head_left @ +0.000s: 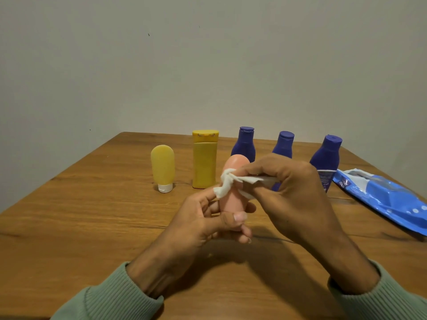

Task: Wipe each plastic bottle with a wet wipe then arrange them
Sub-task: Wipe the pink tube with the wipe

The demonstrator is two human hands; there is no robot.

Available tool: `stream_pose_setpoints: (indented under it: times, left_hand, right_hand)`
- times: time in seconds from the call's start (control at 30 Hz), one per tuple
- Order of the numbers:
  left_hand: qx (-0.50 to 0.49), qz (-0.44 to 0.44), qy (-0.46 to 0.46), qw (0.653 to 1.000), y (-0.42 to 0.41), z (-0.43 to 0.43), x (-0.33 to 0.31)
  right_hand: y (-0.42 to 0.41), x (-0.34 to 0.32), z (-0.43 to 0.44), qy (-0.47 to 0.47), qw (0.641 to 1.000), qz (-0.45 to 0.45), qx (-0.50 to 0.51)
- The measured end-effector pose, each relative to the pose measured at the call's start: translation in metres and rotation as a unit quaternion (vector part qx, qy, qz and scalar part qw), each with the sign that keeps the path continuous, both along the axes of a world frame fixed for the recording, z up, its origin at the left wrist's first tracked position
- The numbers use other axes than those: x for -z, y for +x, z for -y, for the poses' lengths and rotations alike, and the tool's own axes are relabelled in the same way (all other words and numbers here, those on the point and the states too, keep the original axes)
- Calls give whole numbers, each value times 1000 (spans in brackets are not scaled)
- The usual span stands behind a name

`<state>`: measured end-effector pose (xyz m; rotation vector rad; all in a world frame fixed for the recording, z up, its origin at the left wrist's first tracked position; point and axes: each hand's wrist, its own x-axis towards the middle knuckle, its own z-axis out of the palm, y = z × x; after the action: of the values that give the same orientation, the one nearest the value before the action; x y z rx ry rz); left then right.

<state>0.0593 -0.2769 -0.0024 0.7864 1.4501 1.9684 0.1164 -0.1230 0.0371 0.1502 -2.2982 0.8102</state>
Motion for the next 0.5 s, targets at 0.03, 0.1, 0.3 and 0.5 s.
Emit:
stream_pose_setpoints:
  times: [0.03, 0.1, 0.3, 0.5]
  left_hand:
    - [7, -3, -10, 1000, 0, 0, 0]
    - [14, -4, -25, 1000, -1, 1, 0]
    - [-24, 29, 5, 999, -2, 2, -2]
    - [30, 26, -18, 999, -1, 5, -2]
  right_hand:
    - [0, 0, -2, -5, 1000, -6, 9]
    - [0, -1, -4, -8, 999, -20, 25]
    - [5, -4, 3, 31, 998, 52, -7]
    - [3, -2, -5, 17, 1000, -10, 23]
